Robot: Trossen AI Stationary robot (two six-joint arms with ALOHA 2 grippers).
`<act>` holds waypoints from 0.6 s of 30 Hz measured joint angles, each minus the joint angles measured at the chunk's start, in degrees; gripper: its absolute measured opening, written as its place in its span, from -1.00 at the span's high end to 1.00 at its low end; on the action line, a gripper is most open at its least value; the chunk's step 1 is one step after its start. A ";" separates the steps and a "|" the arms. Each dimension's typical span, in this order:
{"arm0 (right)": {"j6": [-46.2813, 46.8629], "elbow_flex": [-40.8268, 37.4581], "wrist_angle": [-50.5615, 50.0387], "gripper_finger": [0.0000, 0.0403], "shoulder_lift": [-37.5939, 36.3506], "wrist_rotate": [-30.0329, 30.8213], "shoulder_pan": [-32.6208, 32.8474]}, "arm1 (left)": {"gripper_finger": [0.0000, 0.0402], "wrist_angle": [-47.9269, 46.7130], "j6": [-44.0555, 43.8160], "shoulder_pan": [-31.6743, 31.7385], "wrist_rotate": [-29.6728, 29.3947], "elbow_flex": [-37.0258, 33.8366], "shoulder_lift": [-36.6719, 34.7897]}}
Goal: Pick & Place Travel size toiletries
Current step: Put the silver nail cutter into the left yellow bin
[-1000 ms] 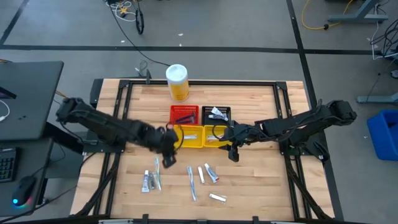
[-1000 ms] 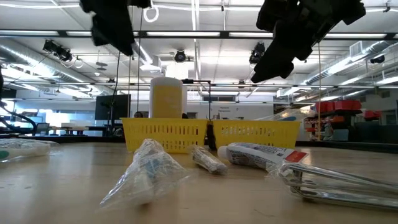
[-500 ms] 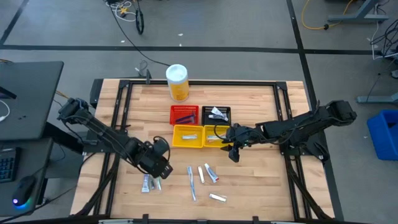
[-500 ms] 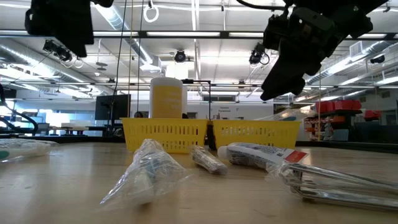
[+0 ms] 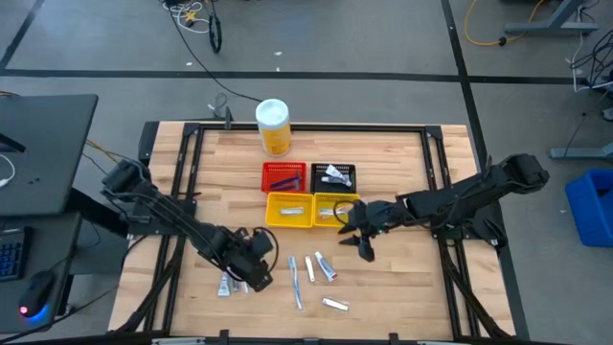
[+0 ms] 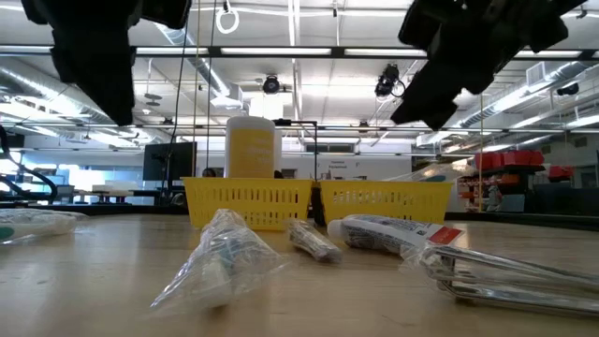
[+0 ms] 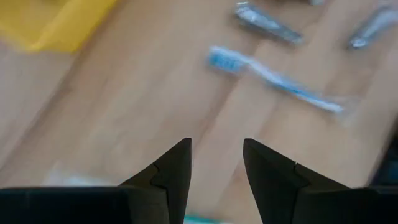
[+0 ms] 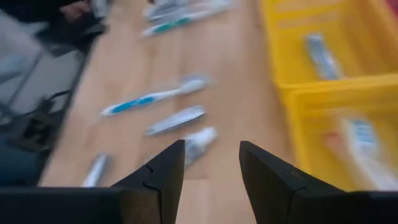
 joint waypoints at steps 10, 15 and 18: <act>-3.07 1.11 5.42 0.19 4.80 10.04 13.02 | 0.24 4.56 3.74 0.74 -5.10 0.02 -0.12; -3.25 4.07 5.09 0.18 9.69 15.05 16.37 | 0.24 11.77 16.54 1.45 -7.60 -0.04 -0.12; -3.23 4.81 5.48 0.20 11.23 15.35 16.77 | 0.24 18.01 29.78 1.80 -7.03 0.01 0.12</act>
